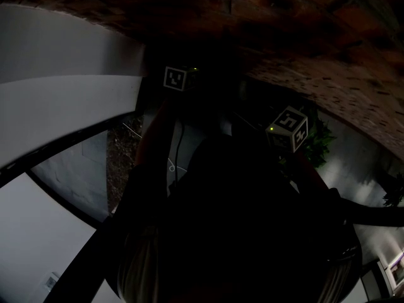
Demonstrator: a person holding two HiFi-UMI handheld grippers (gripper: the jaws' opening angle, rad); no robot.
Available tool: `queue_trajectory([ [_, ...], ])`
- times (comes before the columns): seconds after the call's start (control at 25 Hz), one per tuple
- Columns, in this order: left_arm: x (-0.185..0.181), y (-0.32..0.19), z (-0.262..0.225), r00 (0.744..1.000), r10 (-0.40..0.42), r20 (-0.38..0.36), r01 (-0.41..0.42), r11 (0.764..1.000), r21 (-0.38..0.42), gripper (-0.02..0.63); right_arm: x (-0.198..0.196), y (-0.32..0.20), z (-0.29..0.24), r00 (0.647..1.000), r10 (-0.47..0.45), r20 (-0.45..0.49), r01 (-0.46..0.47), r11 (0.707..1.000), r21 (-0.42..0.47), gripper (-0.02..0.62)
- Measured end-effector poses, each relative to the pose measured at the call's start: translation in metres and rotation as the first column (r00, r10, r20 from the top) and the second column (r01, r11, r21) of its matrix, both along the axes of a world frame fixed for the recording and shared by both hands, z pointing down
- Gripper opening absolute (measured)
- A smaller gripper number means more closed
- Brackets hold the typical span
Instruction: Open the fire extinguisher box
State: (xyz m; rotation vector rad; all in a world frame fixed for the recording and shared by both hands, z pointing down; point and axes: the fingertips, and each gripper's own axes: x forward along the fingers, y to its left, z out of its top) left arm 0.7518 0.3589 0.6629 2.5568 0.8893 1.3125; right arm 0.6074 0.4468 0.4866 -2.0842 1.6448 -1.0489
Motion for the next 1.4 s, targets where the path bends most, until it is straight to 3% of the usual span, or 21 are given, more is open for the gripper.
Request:
queue_trajectory([
  [0.64,-0.008,-0.003,-0.024,0.998,-0.034,-0.049,0.032,0.999,-0.036,0.22,-0.01,-0.002,-0.002,1.0,-0.018,-0.015,0.018,1.0,0.011,0.002],
  [0.68,-0.009,-0.003,-0.028,0.998,-0.037,-0.058,0.035,0.999,-0.04,0.164,-0.011,-0.002,-0.001,1.0,-0.021,-0.018,0.021,1.0,0.011,0.002],
  [0.72,-0.01,-0.003,-0.034,0.997,-0.041,-0.072,0.038,0.998,-0.044,0.052,-0.012,-0.002,-0.001,0.999,-0.025,-0.021,0.025,1.0,0.01,0.002],
  [0.76,-0.011,-0.003,-0.041,0.995,-0.043,-0.089,0.039,0.998,-0.049,0.0,-0.013,-0.003,-0.001,0.999,-0.03,-0.024,0.03,1.0,0.01,0.002],
  [0.88,-0.016,-0.002,-0.068,0.988,-0.029,-0.149,0.02,0.998,-0.063,0.0,-0.018,-0.01,-0.005,0.998,-0.047,-0.032,0.048,0.999,0.016,0.002],
  [1.12,-0.046,-0.035,-0.141,0.949,-0.082,-0.305,0.059,0.995,-0.085,0.0,-0.033,-0.041,-0.015,0.988,-0.136,-0.068,0.138,0.99,0.031,0.002],
  [1.4,-0.124,-0.117,-0.197,0.874,-0.243,-0.421,0.214,0.97,-0.115,0.0,-0.069,-0.098,-0.025,0.96,-0.255,-0.111,0.259,0.966,0.021,0.002],
])
